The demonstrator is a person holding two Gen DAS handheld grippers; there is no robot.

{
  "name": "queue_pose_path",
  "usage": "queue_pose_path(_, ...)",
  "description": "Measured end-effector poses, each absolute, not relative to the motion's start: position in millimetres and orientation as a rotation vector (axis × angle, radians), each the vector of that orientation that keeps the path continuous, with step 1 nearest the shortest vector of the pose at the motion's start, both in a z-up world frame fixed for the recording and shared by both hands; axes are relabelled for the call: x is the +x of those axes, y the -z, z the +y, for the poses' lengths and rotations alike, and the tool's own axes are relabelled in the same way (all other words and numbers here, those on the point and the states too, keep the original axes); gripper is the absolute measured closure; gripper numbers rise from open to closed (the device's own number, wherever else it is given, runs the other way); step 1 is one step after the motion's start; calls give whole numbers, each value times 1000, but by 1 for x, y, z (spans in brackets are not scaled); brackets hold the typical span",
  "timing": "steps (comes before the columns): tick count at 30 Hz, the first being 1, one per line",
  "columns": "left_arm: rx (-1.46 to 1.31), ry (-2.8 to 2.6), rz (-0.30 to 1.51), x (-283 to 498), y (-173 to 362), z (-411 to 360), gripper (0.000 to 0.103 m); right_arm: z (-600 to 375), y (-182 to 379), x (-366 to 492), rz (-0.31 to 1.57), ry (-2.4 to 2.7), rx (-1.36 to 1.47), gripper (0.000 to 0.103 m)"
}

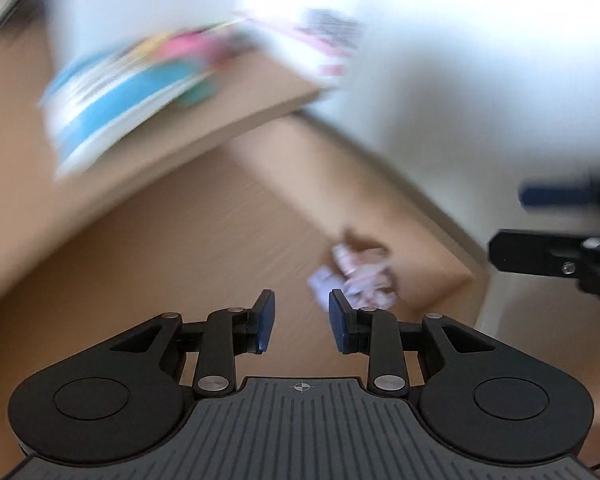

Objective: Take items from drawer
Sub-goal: 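Grasp the crumpled pink-white cloth in the drawer with the left tool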

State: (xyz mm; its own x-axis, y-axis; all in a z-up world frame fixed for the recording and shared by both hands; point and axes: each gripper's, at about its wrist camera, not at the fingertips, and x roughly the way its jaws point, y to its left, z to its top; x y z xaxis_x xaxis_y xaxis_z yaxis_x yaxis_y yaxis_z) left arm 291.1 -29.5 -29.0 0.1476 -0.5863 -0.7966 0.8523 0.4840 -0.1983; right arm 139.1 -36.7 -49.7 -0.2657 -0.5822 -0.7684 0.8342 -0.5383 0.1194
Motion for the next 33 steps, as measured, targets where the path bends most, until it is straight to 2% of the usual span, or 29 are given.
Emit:
queue_pose_path(5,544,1273,867,281,52,-78,71,-21,40,150,406,1932,948,17)
queue_pose_path(9,644,1340,913,277,83,-110,71,-13,38,146,407,1944,983,16)
queue_pose_path(17,583,1282,981,289,107,-148,69,-18,38,141,417,1966,985,16)
queue_pose_path(18,578,1277,990,291,108,-149,81,-18,38,140,415,1969,985,16)
queue_pose_path(19,556,1260,1013,295,108,-147,86,-19,37,139,415,1972,982,16)
queue_pose_path(22,409,1190,1106,316,99,-129,90,-20,35,139,426,1966,958,15)
queue_pose_path(24,292,1135,1112,330,85,-102,90,-22,35,142,448,1959,932,7)
queue_pose_path(25,238,1100,1111,336,77,-87,91,-24,36,144,464,1946,920,0)
queue_pose_path(29,58,938,1105,352,50,-16,91,-36,45,155,522,1910,888,0)
queue_pose_path(33,-129,793,1087,352,31,53,91,-54,57,149,464,1813,991,1)
